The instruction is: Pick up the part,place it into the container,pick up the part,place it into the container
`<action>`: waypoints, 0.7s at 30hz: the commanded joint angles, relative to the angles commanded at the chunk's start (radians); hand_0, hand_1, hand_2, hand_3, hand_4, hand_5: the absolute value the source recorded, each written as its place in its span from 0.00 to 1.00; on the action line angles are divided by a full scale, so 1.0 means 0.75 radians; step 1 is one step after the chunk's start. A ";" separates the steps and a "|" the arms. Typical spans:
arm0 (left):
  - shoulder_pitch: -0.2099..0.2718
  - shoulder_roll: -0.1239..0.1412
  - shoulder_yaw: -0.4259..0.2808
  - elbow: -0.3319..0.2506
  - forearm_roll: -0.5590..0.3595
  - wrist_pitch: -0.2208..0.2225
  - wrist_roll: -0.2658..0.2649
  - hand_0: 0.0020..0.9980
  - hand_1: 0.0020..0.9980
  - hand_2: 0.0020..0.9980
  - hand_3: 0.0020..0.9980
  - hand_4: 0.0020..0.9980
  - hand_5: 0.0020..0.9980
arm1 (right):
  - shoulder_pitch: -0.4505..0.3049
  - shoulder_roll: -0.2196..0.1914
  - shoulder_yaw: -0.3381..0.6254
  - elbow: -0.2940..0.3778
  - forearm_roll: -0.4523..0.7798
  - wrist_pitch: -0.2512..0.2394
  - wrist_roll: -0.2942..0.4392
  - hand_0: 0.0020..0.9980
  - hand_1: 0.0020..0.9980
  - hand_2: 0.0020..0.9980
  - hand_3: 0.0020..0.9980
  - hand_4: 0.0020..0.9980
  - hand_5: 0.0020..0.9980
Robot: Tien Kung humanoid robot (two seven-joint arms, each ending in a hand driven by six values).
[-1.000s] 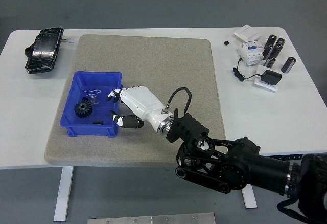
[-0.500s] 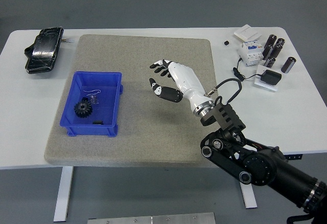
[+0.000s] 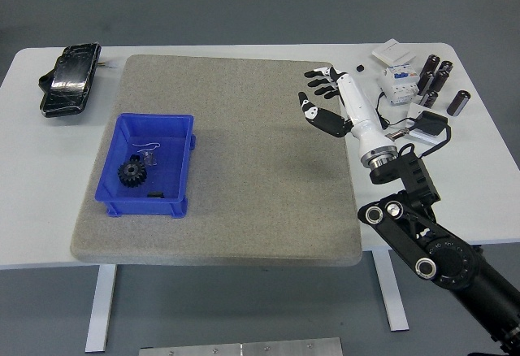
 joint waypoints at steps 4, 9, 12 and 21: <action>0.002 0.003 -0.003 0.000 0.007 -0.001 -0.002 0.67 0.60 0.59 0.59 0.68 0.57 | -0.024 -0.001 0.032 0.027 0.030 0.003 0.023 0.60 0.60 0.66 0.68 0.65 0.31; 0.006 -0.001 -0.003 0.000 0.008 -0.003 -0.003 0.67 0.60 0.59 0.59 0.68 0.57 | -0.058 -0.007 0.076 0.086 0.083 0.005 0.045 0.60 0.60 0.67 0.68 0.66 0.32; 0.007 -0.005 -0.001 0.000 0.008 -0.003 -0.004 0.67 0.60 0.59 0.59 0.68 0.57 | -0.081 -0.016 0.109 0.130 0.115 0.005 0.058 0.60 0.60 0.67 0.68 0.66 0.32; 0.003 -0.002 -0.010 0.000 0.017 -0.004 -0.012 0.67 0.60 0.59 0.59 0.68 0.57 | -0.127 -0.044 0.183 0.212 0.187 0.003 0.086 0.61 0.60 0.67 0.68 0.68 0.33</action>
